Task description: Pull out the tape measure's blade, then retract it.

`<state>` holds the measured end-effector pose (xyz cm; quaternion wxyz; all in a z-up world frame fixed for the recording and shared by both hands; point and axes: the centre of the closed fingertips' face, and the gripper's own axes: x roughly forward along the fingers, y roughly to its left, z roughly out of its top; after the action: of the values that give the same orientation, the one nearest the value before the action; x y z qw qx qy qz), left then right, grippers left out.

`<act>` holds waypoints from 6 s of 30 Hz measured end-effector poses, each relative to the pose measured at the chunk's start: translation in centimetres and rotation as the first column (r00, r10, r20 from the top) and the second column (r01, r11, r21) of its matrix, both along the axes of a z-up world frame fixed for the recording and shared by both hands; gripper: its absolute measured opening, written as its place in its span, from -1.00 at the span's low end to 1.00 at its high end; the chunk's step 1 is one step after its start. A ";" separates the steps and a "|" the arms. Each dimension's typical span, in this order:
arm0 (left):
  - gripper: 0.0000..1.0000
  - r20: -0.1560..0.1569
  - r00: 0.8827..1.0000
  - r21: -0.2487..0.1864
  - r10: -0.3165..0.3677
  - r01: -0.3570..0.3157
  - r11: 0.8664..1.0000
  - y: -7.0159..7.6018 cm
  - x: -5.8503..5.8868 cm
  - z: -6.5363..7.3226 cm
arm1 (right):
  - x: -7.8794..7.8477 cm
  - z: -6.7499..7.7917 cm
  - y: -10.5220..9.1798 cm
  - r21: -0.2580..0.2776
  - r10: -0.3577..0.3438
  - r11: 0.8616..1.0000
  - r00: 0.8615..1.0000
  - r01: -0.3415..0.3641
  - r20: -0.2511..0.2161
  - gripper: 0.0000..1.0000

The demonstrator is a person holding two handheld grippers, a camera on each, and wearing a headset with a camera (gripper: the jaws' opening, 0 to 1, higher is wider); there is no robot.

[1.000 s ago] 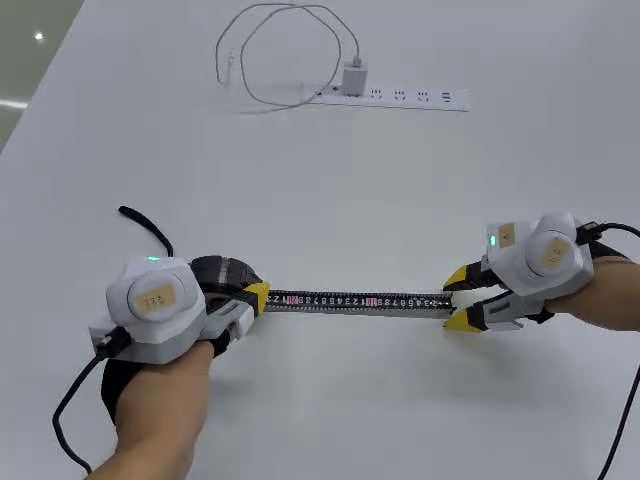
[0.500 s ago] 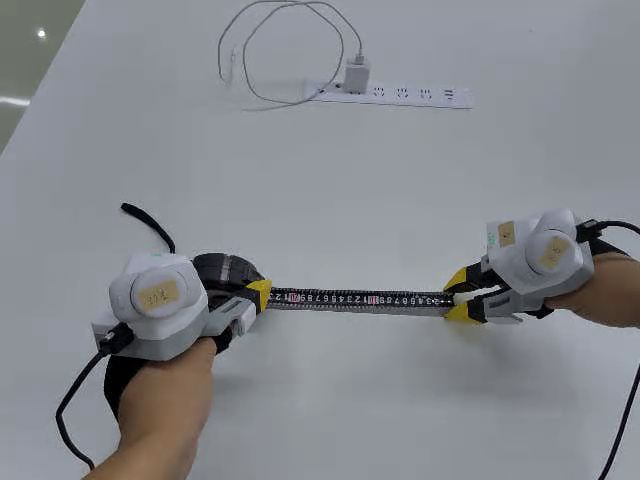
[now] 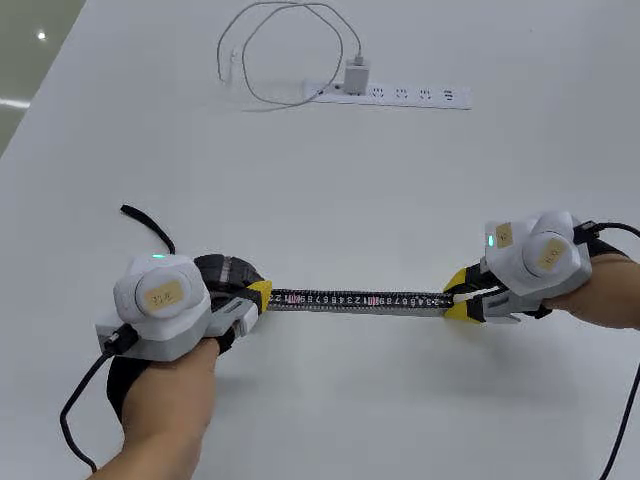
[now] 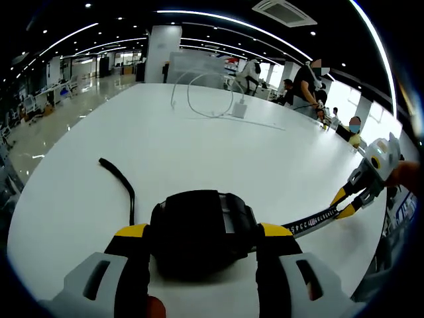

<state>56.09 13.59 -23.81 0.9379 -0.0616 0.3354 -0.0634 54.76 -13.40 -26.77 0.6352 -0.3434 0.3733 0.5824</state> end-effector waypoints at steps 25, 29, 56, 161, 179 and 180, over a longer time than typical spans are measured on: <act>0.14 -0.024 0.999 0.012 -0.025 0.026 1.000 0.2 -0.1 -0.1 | -0.3 0.1 0.1 -0.015 0.011 1.000 1.000 -0.011 0.005 -0.79; 0.14 -0.021 0.999 0.014 -0.027 0.028 1.000 0.1 -0.2 0.0 | -0.3 0.0 0.1 -0.014 0.011 1.000 1.000 -0.011 0.005 -0.79; 0.15 -0.025 0.999 -0.023 -0.029 0.029 0.999 0.1 -0.2 -0.1 | 0.0 0.2 1.9 0.007 0.028 1.000 1.000 -0.028 0.008 -0.79; 0.16 -0.021 1.000 -0.103 -0.010 0.008 0.995 0.5 -0.1 -0.1 | 0.2 0.5 13.2 0.131 0.100 0.987 0.995 -0.095 -0.027 -0.80; 0.16 -0.024 1.000 -0.110 -0.007 0.004 0.994 0.4 -0.1 -0.1 | 0.1 0.5 14.9 0.150 0.115 0.983 0.993 -0.109 -0.035 -0.80; 0.16 -0.024 1.000 -0.110 -0.007 0.004 0.994 0.4 -0.1 -0.1 | 0.1 0.5 15.1 0.150 0.116 0.983 0.993 -0.110 -0.036 -0.80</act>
<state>55.99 14.03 -23.91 0.9288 -0.1130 0.3429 -0.0836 54.89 1.65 -26.28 0.6164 -0.3028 0.3231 0.6512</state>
